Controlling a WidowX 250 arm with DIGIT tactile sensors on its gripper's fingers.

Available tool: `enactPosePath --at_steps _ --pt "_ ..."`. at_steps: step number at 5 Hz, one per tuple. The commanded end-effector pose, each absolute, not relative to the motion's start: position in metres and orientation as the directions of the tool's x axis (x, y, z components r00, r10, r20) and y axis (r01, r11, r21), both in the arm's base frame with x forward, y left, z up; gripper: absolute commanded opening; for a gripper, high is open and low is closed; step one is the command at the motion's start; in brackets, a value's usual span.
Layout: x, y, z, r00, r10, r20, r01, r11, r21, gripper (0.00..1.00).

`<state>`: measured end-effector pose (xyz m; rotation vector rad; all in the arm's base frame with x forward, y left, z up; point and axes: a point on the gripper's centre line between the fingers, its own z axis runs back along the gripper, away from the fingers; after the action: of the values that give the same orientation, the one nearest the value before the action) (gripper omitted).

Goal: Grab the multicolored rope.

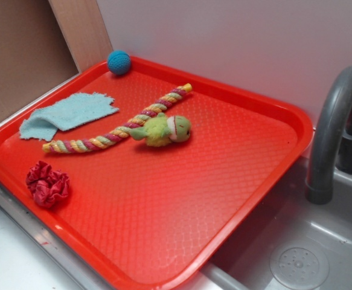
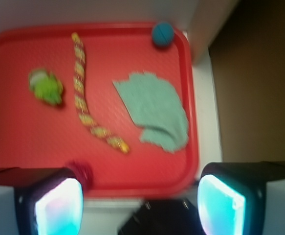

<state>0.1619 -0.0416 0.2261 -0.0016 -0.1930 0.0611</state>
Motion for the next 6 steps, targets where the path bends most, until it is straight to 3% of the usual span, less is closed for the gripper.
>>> enactPosePath --at_steps 1,3,5,6 --pt "0.227 -0.079 0.198 0.969 0.093 0.228 -0.086 0.996 -0.037 1.00" --pt "0.286 -0.102 0.148 0.978 0.122 0.169 -0.110 0.991 -0.079 1.00" --pt "0.313 -0.108 0.098 0.986 0.135 0.095 -0.128 0.989 -0.074 1.00" --pt "0.315 -0.116 0.074 0.991 0.109 0.077 -0.105 0.993 -0.060 1.00"
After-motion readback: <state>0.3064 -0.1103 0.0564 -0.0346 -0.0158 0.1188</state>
